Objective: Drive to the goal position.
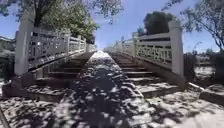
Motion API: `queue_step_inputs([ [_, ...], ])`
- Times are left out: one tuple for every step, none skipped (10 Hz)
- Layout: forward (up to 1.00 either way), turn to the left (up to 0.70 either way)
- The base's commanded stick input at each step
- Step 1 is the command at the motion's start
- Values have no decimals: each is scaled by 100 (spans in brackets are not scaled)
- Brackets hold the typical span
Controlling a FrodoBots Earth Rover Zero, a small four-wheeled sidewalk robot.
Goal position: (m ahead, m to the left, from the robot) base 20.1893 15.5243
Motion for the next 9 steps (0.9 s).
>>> queue_step_inputs([
  [0,0],
  [0,0],
  [0,27],
  [0,45],
  [0,45],
  [0,22],
  [0,0],
  [0,30],
  [0,45],
])
